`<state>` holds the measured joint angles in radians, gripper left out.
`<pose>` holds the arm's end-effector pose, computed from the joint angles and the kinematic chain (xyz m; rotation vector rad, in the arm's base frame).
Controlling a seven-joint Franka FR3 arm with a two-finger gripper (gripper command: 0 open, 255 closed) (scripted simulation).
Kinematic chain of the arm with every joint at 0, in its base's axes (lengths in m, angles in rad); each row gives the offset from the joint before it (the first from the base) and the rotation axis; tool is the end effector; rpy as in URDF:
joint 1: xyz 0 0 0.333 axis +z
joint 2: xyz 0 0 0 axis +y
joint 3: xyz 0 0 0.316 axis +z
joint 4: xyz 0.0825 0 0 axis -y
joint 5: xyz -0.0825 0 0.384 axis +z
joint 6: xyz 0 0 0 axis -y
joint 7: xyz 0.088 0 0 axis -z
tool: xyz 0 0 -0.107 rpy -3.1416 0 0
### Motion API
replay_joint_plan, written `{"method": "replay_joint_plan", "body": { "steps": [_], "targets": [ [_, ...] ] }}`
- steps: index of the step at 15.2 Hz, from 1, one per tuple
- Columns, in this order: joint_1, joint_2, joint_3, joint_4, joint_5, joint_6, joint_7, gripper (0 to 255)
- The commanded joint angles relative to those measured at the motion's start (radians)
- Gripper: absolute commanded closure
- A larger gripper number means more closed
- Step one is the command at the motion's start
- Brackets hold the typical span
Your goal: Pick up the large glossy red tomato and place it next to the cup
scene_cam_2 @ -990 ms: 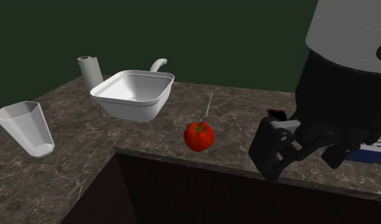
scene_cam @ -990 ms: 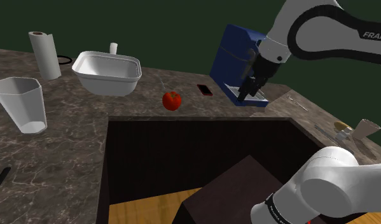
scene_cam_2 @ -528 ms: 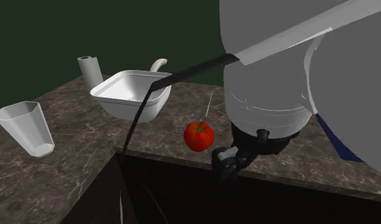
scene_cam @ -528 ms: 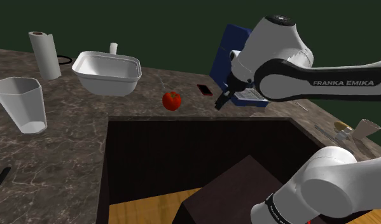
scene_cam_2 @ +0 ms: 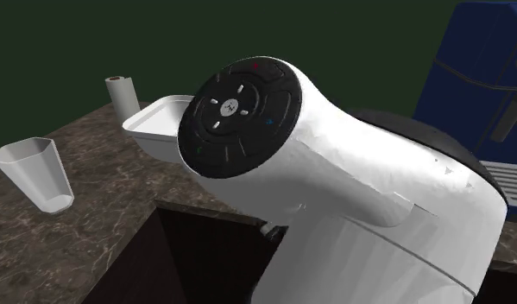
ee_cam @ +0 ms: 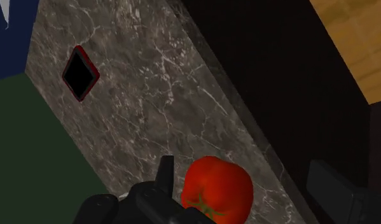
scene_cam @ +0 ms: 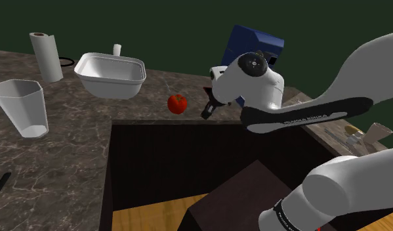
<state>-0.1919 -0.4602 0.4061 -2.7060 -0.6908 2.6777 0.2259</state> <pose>0.3959 0.1016 0.3935 2.4689 0.7063 0.5896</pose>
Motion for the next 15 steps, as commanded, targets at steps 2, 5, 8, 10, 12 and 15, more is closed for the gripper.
{"method": "replay_joint_plan", "body": {
  "steps": [2,5,8,10,12,15],
  "targets": [
    [-0.229,0.121,0.221,0.068,-0.374,0.111,0.28,0],
    [-0.417,0.265,0.432,0.175,-0.809,0.059,0.604,0],
    [-0.428,0.466,0.507,0.259,-1.136,-0.131,0.776,0],
    [-0.397,0.6,0.513,0.302,-1.298,-0.267,0.813,0],
    [-0.385,0.635,0.499,0.317,-1.327,-0.29,0.813,0],
    [-0.379,0.696,0.481,0.35,-1.364,-0.315,0.805,0]
  ]
}}
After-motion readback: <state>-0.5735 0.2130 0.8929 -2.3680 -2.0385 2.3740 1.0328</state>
